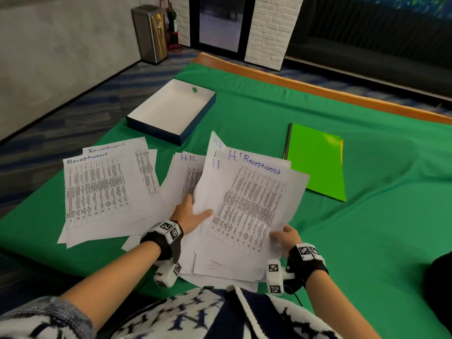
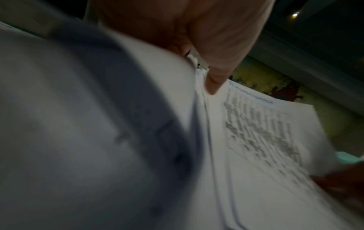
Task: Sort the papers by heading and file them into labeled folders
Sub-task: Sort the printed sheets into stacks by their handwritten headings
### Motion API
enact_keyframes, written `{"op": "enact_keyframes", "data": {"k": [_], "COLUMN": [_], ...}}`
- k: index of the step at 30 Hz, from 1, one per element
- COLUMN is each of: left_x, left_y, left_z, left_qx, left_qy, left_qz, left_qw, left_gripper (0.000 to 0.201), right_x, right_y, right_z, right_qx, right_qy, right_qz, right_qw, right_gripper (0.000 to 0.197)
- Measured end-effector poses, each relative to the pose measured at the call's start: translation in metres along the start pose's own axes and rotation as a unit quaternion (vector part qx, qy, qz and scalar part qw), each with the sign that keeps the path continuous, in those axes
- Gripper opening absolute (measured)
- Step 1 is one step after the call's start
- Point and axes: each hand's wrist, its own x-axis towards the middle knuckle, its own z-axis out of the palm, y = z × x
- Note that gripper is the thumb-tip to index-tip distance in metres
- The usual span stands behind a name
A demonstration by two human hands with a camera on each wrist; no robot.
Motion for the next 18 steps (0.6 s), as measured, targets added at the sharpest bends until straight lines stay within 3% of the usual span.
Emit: {"op": "enact_keyframes", "data": {"k": [3,7,11,13,16,18], "left_x": [-0.005,-0.008,-0.012,-0.017,-0.024,-0.024], "left_y": [0.005,0.016,0.033,0.041,0.052,0.052], "left_z": [0.007,0.003,-0.018,-0.028,-0.033,-0.027], "left_qx": [0.021,-0.016,-0.164,-0.221,-0.251,-0.236], "left_qy": [-0.036,-0.007,0.028,0.027,-0.002,-0.026], "left_qz": [0.029,0.076,0.1,0.106,0.112,0.102], "left_qw": [0.999,0.997,0.981,0.969,0.962,0.966], "left_gripper": [0.073,0.061,0.056,0.053,0.042,0.042], "right_x": [-0.005,-0.007,-0.007,-0.012,-0.012,-0.013], "right_y": [-0.006,-0.014,-0.021,-0.028,-0.038,-0.045], "right_z": [0.008,0.012,0.005,0.001,0.0,0.005], "right_qx": [-0.02,-0.042,0.068,0.13,0.133,0.124], "right_qy": [-0.034,-0.073,-0.053,-0.071,-0.108,-0.127], "right_qz": [-0.007,-0.031,-0.08,-0.111,-0.164,-0.21], "right_qw": [0.999,0.996,0.993,0.983,0.971,0.962], "right_gripper": [0.02,0.029,0.072,0.071,0.085,0.07]}}
